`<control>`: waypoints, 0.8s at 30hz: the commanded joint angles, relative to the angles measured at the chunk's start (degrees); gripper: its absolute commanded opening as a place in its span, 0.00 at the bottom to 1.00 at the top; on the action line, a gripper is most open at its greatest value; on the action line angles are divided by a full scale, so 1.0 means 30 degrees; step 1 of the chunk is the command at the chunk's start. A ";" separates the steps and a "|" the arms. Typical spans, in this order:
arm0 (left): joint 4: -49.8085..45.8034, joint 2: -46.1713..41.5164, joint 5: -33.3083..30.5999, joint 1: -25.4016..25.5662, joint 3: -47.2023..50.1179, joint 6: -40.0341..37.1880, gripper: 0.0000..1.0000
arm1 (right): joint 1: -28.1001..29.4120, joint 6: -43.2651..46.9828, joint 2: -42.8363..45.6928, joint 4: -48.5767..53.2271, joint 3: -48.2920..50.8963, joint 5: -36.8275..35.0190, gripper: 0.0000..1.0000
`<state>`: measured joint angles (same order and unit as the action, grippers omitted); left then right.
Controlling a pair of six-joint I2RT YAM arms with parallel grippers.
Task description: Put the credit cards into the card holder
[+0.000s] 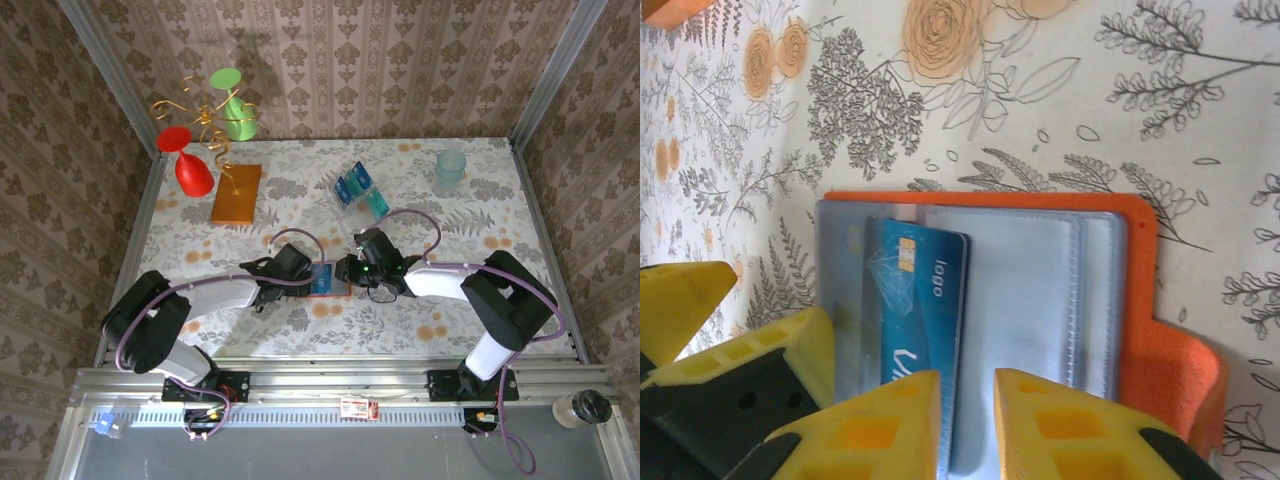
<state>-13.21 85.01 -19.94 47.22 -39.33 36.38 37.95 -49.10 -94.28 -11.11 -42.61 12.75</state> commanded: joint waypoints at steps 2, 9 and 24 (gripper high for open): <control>-0.1195 -0.1212 -0.0204 -0.0109 -0.0269 -0.0243 1.00 | 0.0058 0.1679 -0.0449 0.2496 -0.1575 0.0744 0.15; -0.1881 -0.1891 -0.0240 -0.1300 -0.0209 -0.0703 1.00 | 0.0392 0.2451 -0.1493 0.3594 -0.2798 0.0876 0.14; -0.1585 0.1041 0.0479 -0.2173 -0.0182 -0.0824 1.00 | 0.1174 0.3040 -0.3607 0.4734 -0.4577 0.0946 0.13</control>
<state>-16.95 86.24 -19.22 40.80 -39.55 35.11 40.93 -41.47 -103.48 0.23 -54.35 15.18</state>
